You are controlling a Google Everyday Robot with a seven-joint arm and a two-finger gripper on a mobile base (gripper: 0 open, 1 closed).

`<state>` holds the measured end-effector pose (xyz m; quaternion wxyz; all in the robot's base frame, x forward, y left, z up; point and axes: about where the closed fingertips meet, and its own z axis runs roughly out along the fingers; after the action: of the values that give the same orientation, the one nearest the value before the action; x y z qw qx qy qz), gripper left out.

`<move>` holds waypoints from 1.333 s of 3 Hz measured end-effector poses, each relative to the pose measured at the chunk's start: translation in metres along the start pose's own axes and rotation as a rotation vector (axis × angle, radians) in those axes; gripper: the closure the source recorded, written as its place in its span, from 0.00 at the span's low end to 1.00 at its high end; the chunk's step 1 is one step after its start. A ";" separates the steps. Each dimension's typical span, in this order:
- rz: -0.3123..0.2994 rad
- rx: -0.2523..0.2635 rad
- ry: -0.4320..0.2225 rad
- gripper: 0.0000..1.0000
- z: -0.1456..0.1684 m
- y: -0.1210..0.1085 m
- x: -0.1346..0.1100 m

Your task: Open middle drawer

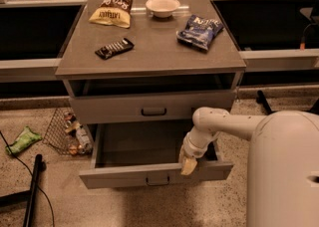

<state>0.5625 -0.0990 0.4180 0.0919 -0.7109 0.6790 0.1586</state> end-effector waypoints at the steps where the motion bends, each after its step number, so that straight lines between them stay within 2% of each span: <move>1: 0.001 0.000 -0.003 1.00 0.000 0.002 0.000; 2: 0.001 0.000 -0.003 0.84 0.000 0.002 0.000; 4: 0.000 0.000 -0.003 0.38 0.001 0.002 0.000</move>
Offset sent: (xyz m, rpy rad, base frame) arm -0.0021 0.0000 -0.0001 0.0028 0.0001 -0.0008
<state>0.5603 -0.0989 0.4177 0.0928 -0.7105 0.6790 0.1598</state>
